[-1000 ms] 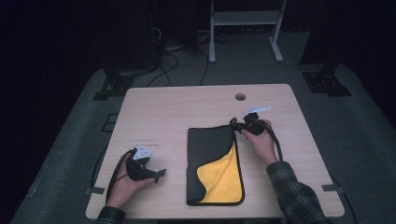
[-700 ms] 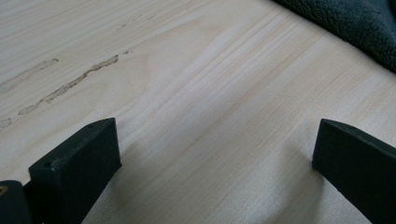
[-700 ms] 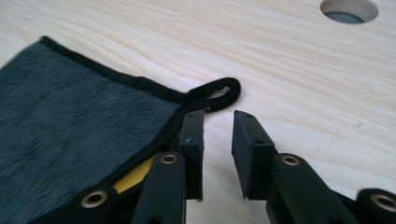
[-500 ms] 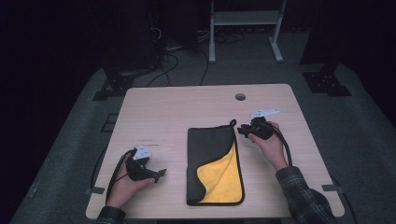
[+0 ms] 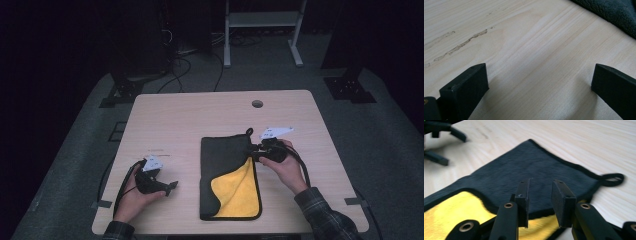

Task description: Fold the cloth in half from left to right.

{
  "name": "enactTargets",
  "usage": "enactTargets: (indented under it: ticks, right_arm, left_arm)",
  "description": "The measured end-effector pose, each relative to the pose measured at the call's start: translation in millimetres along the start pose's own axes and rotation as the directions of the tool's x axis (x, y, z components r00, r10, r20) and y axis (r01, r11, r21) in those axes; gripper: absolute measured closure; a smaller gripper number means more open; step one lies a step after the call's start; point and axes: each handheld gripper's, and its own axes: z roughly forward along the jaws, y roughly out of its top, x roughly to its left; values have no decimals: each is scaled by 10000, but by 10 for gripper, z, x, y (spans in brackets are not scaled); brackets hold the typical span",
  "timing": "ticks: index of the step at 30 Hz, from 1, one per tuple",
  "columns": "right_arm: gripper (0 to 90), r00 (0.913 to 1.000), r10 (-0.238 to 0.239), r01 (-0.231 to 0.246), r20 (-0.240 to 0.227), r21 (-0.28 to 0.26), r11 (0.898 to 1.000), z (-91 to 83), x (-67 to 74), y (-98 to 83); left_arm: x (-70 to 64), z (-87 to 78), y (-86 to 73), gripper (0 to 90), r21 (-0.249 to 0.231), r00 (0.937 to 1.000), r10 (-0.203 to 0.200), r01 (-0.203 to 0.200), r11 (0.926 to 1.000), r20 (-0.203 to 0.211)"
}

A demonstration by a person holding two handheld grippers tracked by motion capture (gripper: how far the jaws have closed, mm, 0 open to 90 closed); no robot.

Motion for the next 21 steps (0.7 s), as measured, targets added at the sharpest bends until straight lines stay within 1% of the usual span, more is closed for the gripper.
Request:
enactTargets:
  ticks: [3, 6, 8, 9, 10, 14, 18, 21]
  right_arm:
    - [656, 9985, -208, 206, -499, -34, 9998, 63, 128, 27]
    - [646, 9942, -511, 516, -944, 30, 9987, 139, 268, 50]
    - [636, 9889, -788, 801, -1263, 58, 9968, 191, 352, 60]
    - [634, 9855, -901, 921, -1435, 77, 9957, 229, 420, 65]
    - [628, 9819, -975, 1011, -1625, 141, 9948, 261, 469, 69]
    - [611, 9690, -1270, 1363, -2117, 300, 9902, 402, 623, 75]
    - [598, 9577, -1414, 1592, -2507, 522, 9859, 534, 730, 69]
    - [591, 9529, -1512, 1750, -2627, 694, 9821, 616, 788, 57]
  left_arm:
    - [0, 0, 0, 0, 0, 10000, 2, -2, 10000, 0]
    - [1, 0, 0, 0, 0, 10000, 4, -4, 10000, 3]
    - [0, 0, 0, 0, 1, 10000, 2, -2, 10000, 1]
    - [0, 0, 0, 0, 2, 10000, 3, -3, 10000, 0]
    - [0, 0, 0, 0, -2, 10000, 2, -2, 10000, 1]
    - [0, -1, -1, 0, 8, 10000, 19, -19, 10000, 15]
    - [-1, -1, -1, 0, 6, 10000, 12, -12, 10000, 15]
    - [0, -1, -1, 0, 9, 10000, 21, -21, 10000, 18]
